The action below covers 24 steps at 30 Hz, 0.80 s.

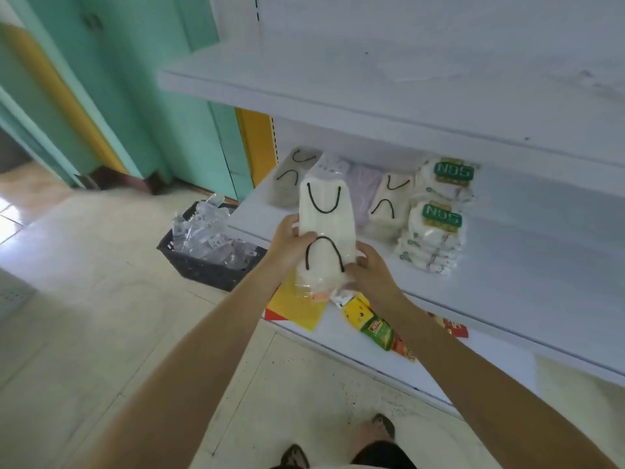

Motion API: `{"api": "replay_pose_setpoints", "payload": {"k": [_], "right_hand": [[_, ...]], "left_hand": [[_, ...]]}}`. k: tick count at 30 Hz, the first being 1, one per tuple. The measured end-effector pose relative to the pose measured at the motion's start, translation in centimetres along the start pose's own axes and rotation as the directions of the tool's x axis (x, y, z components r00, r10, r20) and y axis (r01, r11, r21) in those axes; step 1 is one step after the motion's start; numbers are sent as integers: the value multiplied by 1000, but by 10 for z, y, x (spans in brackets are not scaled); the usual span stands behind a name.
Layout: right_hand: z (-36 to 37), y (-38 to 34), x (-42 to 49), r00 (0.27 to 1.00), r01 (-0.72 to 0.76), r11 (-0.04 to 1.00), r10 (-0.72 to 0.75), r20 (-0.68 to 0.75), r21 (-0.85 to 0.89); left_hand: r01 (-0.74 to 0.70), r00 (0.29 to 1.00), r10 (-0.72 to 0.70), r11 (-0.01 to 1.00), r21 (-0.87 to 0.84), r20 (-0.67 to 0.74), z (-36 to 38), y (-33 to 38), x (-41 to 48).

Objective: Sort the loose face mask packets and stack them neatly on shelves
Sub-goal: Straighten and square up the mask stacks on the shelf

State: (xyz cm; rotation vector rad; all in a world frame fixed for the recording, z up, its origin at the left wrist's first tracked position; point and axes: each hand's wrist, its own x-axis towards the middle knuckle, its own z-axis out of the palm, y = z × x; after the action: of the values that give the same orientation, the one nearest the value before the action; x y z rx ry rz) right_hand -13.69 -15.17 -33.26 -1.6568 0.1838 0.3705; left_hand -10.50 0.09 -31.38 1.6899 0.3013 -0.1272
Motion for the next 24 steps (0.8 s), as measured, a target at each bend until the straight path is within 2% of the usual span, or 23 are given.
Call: {"api": "replay_pose_setpoints", "payload": {"k": [3,5,9,12,14,18,21,24], "right_hand": [[-2,12,25,987,-75,997,76,-142,16],[-10,18,43,974,-95,995,93,-205,0],[-25,25,81,953,-84,996,75,-293,-18],[-44,28,111,904,10,977,-100,-417,-212],[-58,29,136,890,29,935,-185,-417,-353],[-86,34,198,899,-58,799,-219,-380,-598],[-100,40,236,890,-100,733,-237,-390,-673],[-107,48,260,899,-192,652,-183,-397,-734]], "left_hand": [[180,968,-190,981,76,161,8,-23,19],[201,940,-238,965,168,245,19,-31,31],[56,967,-121,959,279,223,44,-32,74],[5,972,-77,953,303,224,69,-27,117],[-45,973,-31,945,324,228,90,-27,149],[-180,969,85,884,430,231,136,-36,211],[-250,954,130,844,475,271,162,-48,247],[-290,949,147,749,596,278,181,-60,268]]}}
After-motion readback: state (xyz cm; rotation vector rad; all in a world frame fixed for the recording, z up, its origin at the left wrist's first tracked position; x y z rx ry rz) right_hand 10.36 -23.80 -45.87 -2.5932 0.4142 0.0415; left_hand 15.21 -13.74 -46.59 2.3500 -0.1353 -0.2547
